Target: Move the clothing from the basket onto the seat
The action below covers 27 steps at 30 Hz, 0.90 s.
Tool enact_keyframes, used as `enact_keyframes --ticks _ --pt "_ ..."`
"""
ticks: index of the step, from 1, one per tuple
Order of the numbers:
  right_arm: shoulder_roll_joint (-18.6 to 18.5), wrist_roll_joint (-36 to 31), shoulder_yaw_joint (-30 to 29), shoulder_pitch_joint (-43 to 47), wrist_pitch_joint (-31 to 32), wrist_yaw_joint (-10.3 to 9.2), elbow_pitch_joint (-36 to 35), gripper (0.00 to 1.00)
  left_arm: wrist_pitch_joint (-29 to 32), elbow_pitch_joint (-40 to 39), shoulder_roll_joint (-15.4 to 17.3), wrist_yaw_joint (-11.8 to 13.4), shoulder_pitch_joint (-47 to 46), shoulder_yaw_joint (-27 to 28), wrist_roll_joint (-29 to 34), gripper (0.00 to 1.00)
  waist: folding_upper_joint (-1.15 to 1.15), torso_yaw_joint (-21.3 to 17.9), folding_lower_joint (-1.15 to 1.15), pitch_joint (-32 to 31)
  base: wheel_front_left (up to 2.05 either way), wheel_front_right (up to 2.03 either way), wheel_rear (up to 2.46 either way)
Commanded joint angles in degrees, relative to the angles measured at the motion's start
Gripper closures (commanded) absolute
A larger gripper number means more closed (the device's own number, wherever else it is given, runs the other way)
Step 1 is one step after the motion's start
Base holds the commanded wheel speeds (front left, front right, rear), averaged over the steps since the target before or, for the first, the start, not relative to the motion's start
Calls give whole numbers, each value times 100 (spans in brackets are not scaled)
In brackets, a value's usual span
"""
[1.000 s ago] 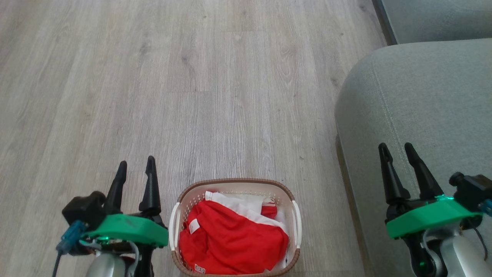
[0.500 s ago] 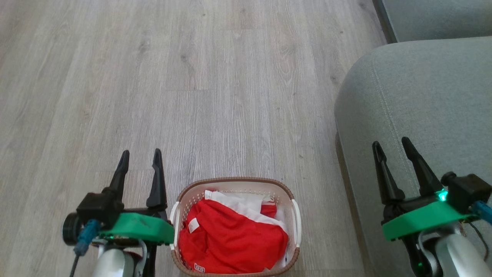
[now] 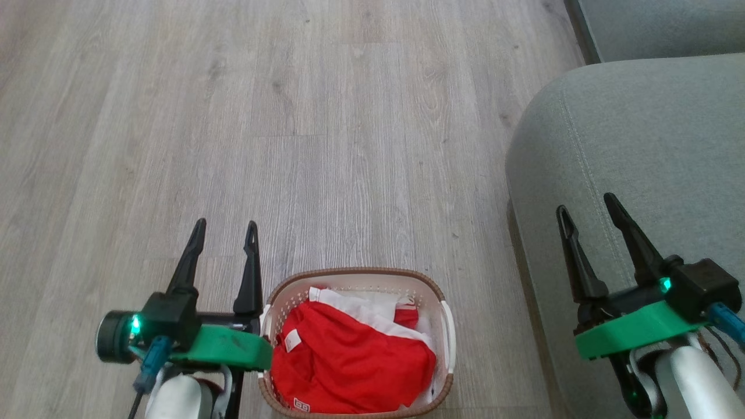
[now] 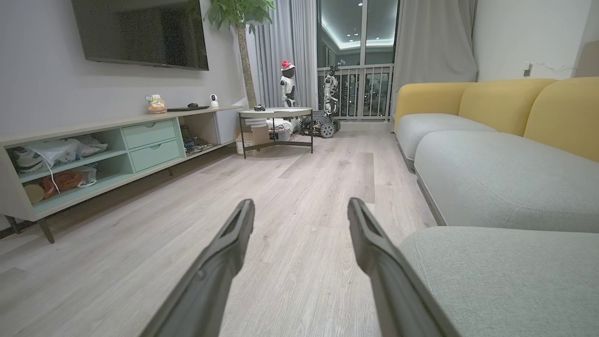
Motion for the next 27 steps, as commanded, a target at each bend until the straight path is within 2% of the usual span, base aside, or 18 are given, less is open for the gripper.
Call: enact_keyframes --ticks 1,13,27 --pt "-115 -36 103 -216 -53 -1 -201 0 -72 -200 71 47 -289 165 12 0 0 -6 0 -5 0 0 0" --pt "-76 96 31 -267 -53 -1 -163 0 -72 -115 71 73 -313 147 -75 0 0 -142 0 100 0 0 0" --pt "-249 447 -148 -536 -53 -1 -195 0 -72 237 71 179 -611 -5 -350 0 0 -474 0 781 0 0 0"
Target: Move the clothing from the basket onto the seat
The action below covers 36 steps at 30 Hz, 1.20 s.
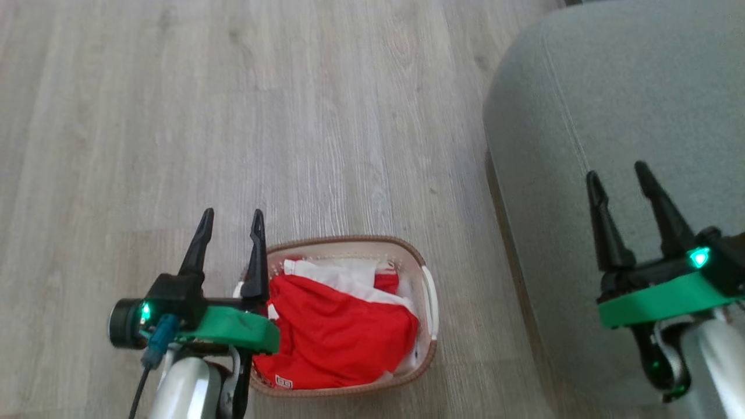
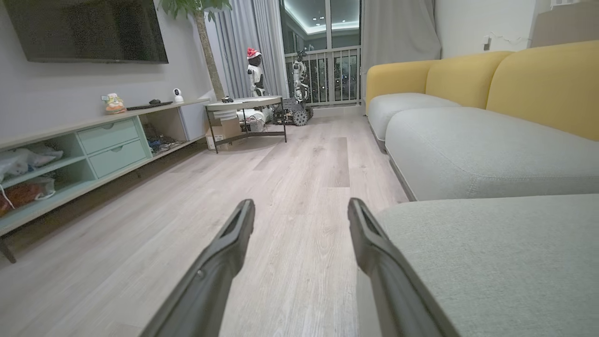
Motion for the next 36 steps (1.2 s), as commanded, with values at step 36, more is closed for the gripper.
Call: enact_keyframes --ticks 36 --pt "-768 470 -230 -2180 -52 -1 -1120 0 291 6003 64 -760 -3687 -1549 -1988 0 0 -1134 0 3310 0 0 0"
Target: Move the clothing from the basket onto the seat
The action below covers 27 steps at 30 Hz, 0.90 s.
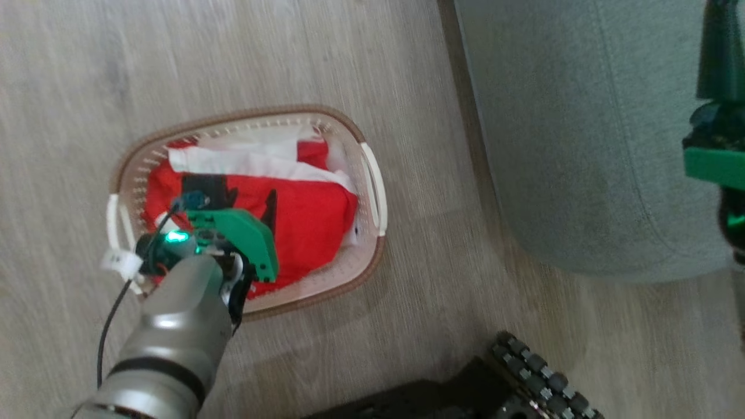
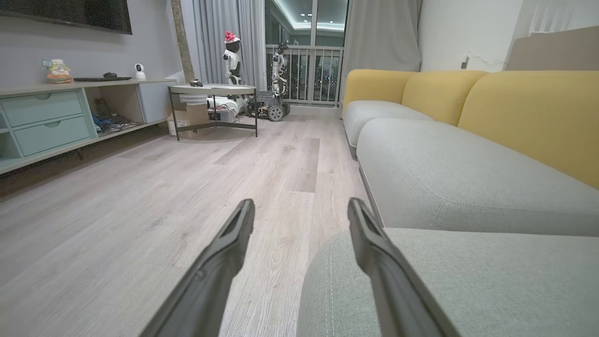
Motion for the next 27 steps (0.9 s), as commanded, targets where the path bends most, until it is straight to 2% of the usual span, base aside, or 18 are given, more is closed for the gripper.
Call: enact_keyframes --ticks 1,9,12,20,27 --pt "-169 29 -18 -30 -36 -1 -262 0 79 80 84 61 -136 7 -55 0 0 -186 -1 471 0 0 0" --pt "-116 36 -214 -142 -36 -1 -384 0 565 355 84 142 -551 -375 15 0 0 -353 -1 984 0 0 0" --pt "-90 41 -240 -186 -36 -1 -442 0 1018 430 84 174 -623 -419 -62 0 0 -397 -1 1142 0 0 0" --pt "-78 26 -235 -253 -36 -1 -546 0 2062 502 127 597 -803 -631 51 0 0 -429 -1 1456 0 0 0" --pt "-52 17 -180 -315 -36 -1 -617 0 2724 510 169 613 -805 -672 -18 0 0 -464 -1 1621 0 0 0"
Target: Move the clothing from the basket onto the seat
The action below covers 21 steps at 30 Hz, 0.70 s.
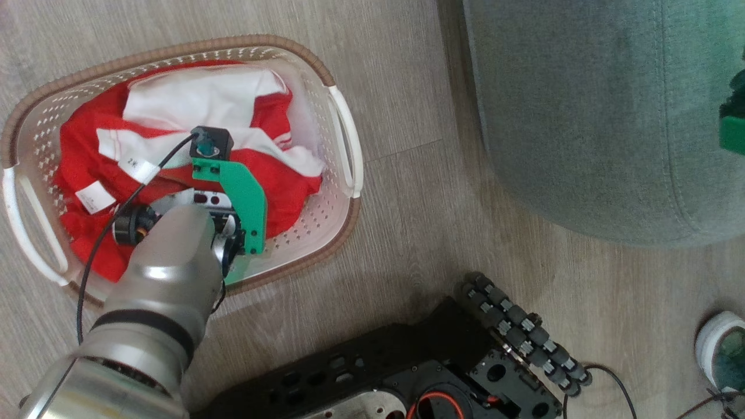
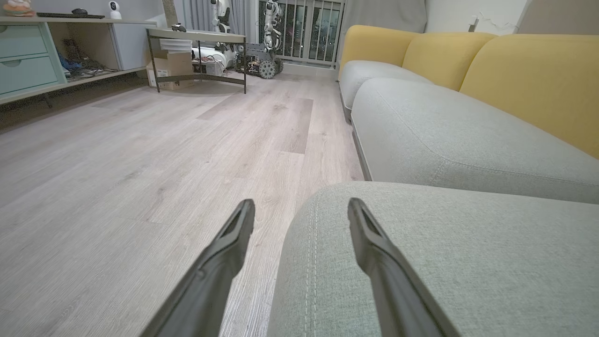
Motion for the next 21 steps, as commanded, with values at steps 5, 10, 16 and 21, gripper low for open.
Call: enact_keyframes --ticks 5,10,16,21 --pt "-68 -15 38 113 -36 -1 -167 0 39 -12 73 -52 196 50 -68 51 0 35 0 -33 0 0 0" --pt "-77 -41 82 95 -36 -1 -165 0 -167 -12 44 -242 247 25 -133 100 0 45 0 -151 0 0 0" --pt "-59 -74 124 122 -36 -1 -131 0 -433 -12 12 -452 361 -21 -225 100 0 100 0 -463 0 0 0" --pt "-45 -103 147 199 -36 -1 -84 0 -762 -11 -2 -602 591 -25 -360 100 0 196 0 -1001 0 0 0"
